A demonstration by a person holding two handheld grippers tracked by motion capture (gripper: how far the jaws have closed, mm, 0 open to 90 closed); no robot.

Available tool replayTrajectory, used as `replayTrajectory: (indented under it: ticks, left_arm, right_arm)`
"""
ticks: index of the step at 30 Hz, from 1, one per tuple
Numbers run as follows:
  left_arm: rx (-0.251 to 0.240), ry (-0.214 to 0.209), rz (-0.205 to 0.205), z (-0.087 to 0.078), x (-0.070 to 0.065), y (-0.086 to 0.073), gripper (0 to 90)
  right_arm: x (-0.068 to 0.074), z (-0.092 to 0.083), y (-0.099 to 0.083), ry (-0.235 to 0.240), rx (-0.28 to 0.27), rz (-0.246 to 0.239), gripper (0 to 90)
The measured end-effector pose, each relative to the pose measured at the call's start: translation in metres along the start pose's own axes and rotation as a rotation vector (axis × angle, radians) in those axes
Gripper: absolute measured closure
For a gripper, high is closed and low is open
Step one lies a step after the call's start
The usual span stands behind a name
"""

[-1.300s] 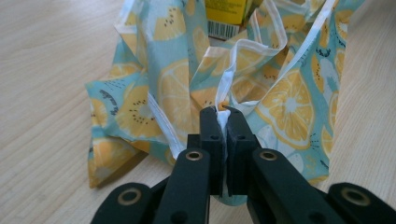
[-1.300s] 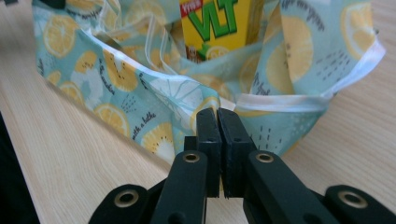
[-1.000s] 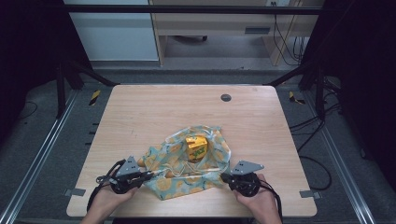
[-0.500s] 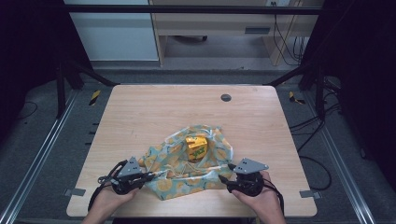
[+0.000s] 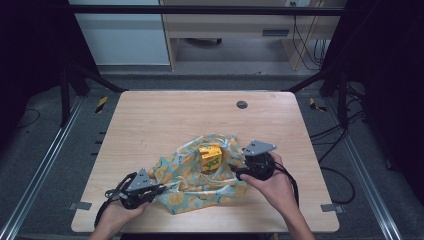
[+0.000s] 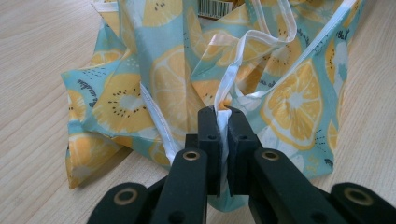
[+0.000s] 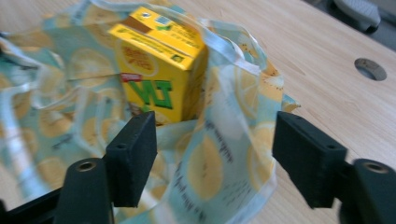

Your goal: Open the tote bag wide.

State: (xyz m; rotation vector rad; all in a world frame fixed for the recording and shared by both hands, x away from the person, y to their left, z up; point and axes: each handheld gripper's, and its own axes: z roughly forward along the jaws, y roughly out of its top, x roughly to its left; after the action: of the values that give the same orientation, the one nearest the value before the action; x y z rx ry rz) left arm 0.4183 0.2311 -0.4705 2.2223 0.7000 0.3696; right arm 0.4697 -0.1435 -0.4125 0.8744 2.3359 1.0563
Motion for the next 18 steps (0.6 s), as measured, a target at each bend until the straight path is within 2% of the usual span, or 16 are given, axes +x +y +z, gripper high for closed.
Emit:
replayTrajectory:
  ticks: [1, 2, 3, 5, 8, 9, 10, 12, 17, 18]
  left_arm:
    - [0.0, 0.0, 0.0, 0.0, 0.0, 0.0, 86.3]
    - [-0.002, 0.002, 0.004, 0.0, 0.0, 0.0, 86.3]
    - [-0.003, 0.002, 0.005, -0.001, 0.0, 0.0, 86.3]
    - [-0.004, 0.004, 0.005, -0.001, 0.0, 0.0, 86.3]
    - [-0.009, 0.014, 0.009, -0.001, -0.001, 0.001, 86.1]
    - [-0.009, 0.014, 0.009, -0.001, -0.001, 0.001, 86.1]
    - [-0.011, 0.02, 0.015, -0.001, -0.001, 0.002, 86.1]
    - [-0.016, 0.025, 0.024, 0.0, -0.003, 0.003, 86.0]
    - [-0.021, 0.038, 0.034, 0.002, -0.003, 0.006, 85.9]
    - [-0.028, 0.042, 0.031, 0.003, -0.001, 0.008, 85.8]
  right_arm:
    - [0.0, 0.0, 0.0, 0.0, 0.0, 0.0, 32.1]
    - [-0.005, 0.01, 0.004, -0.006, 0.031, -0.006, 38.2]
    - [-0.005, 0.01, 0.004, -0.006, 0.031, -0.006, 38.2]
    - [-0.007, 0.017, 0.006, 0.004, 0.05, -0.014, 43.9]
    - [-0.012, 0.029, 0.008, 0.016, 0.079, -0.037, 62.6]
    - [-0.012, 0.029, 0.008, 0.016, 0.079, -0.037, 62.6]
    - [-0.014, 0.03, 0.009, 0.018, 0.082, -0.034, 65.9]
    - [-0.019, 0.031, 0.013, 0.029, 0.055, -0.013, 73.2]
    - [-0.027, 0.037, 0.02, 0.018, 0.059, 0.005, 78.6]
    - [-0.032, 0.042, 0.024, 0.018, 0.053, 0.021, 84.7]
